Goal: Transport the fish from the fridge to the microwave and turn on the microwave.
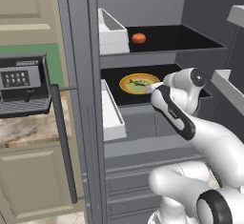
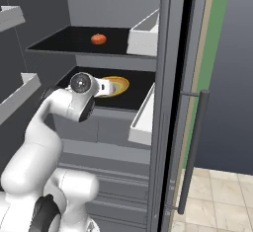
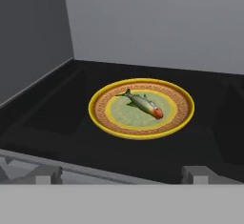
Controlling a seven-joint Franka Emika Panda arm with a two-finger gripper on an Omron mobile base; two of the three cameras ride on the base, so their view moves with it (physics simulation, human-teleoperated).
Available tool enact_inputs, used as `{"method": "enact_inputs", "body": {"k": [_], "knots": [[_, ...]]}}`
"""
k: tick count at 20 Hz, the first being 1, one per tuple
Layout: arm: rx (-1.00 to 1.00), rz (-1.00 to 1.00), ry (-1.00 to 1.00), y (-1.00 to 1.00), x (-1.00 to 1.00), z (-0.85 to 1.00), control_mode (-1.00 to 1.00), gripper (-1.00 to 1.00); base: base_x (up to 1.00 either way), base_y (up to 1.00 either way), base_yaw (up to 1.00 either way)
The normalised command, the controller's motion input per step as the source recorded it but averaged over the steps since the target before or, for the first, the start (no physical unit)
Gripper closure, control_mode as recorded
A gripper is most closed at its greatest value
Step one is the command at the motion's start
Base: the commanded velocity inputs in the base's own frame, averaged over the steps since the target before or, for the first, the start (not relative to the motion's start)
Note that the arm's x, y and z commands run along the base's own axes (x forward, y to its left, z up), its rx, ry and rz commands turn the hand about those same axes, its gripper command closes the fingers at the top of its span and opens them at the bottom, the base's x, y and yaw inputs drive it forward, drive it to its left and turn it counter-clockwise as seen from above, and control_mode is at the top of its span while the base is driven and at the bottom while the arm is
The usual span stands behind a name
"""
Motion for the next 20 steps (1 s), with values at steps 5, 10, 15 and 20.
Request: {"method": "enact_inputs", "body": {"k": [5, 10, 15, 20], "knots": [[0.00, 0.00, 0.06, 0.00, 0.31, 0.01, -1.00, -1.00, 0.00, 0.00, 0.00], [0.00, 0.02, 0.05, -0.01, 0.16, 0.07, -1.00, -1.00, 0.00, 0.00, 0.00], [0.00, 0.03, 0.01, 0.00, 0.18, -0.01, -1.00, -1.00, 0.00, 0.00, 0.00], [-0.02, 0.00, 0.03, 0.00, 0.23, -0.09, -1.00, -1.00, 0.00, 0.00, 0.00]]}}
